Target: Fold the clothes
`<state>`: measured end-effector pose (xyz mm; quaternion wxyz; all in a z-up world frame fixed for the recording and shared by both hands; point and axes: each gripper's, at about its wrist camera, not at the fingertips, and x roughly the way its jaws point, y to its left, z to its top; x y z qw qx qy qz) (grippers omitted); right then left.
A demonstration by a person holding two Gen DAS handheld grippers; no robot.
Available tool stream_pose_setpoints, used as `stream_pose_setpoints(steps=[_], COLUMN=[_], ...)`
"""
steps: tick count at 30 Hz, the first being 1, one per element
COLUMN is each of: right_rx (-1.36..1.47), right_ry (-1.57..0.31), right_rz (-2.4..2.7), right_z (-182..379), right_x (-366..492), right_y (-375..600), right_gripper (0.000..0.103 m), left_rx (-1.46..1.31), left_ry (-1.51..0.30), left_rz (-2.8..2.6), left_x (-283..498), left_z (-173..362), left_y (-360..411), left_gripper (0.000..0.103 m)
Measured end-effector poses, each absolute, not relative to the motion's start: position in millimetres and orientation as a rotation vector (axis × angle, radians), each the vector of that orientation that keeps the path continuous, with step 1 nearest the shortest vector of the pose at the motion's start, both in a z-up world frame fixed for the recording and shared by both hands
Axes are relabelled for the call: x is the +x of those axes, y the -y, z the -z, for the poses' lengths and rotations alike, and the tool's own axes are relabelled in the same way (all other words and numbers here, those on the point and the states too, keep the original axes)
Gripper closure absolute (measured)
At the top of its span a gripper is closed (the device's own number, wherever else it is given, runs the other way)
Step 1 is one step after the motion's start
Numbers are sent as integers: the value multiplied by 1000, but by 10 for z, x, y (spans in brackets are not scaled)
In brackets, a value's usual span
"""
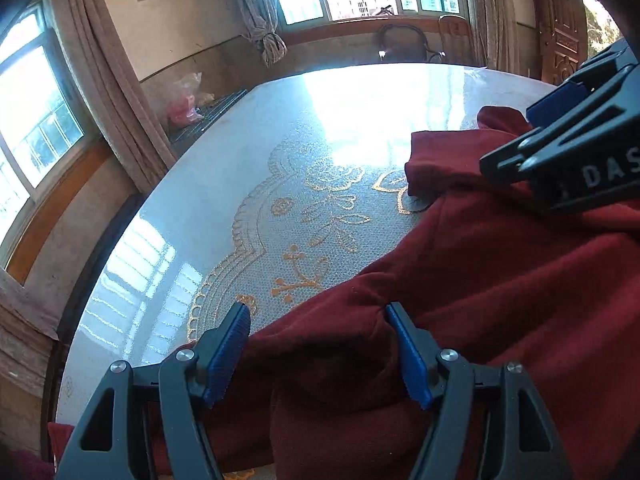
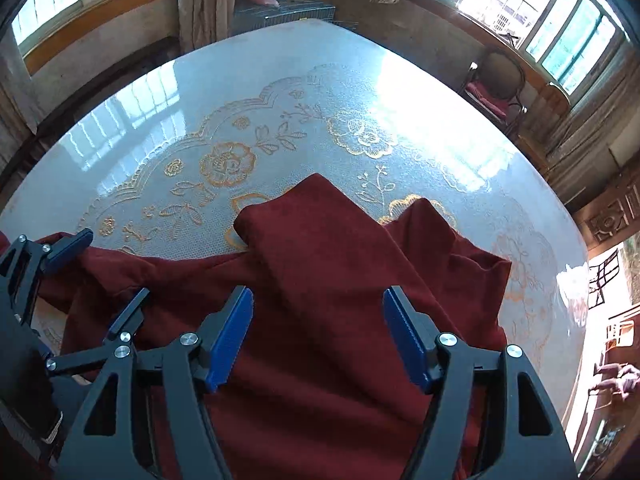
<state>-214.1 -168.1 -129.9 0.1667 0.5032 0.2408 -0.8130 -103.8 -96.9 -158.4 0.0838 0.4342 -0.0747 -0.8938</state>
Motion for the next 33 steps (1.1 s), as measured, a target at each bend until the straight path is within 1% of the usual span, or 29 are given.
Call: stream_pose_setpoints(steps=[4,5,7,8,9,12,18,21,27,30,33], right_rx=[1550,1569,1566,1562,1548,1472,1393,1398,1497,1530,1578], right_ry=[-638,-617,-494,-455,-428,-398,-85,64,397,563,664], right_rz=[2253,2250,2252,2268,2291,2416,2738,2902,3103,3164,3224], right_z=[1634,1686,1663,1625,1566,1318,768,602,557,633,723], right_x=[-2352,-2385,-2436,-2454,-2457,-2390,-2055,-1734,-920,-485,-145], right_y=[1748,1722,1605,1529,1436,1038,-351,-1133,-2423,-2817,-3082], right_gripper=[33,36,66,91,94,95,95,95,95,95,95], left_rx=[1280,1276,1258,1243,1228,1202,1203,1199,1178,1180,1199], left_ry=[265,270,287,300,312,358,352,368,440,481,494], left_rz=[2654,2650,2645,2644,2643,2635,2639,2634,2605,2585,2571], left_x=[-1066,-1079,-1091,-1086,-1082,-1046,-1006,-1052,-1060,-1066,-1076], left_z=[1589,1591,1600,1608,1615,1628,1632,1614,1634,1646,1643], left_y=[914,901,872,855,839,783,789,812,727,674,643], left_gripper=[31,31,31,30,30,30,30,30,30,30,30])
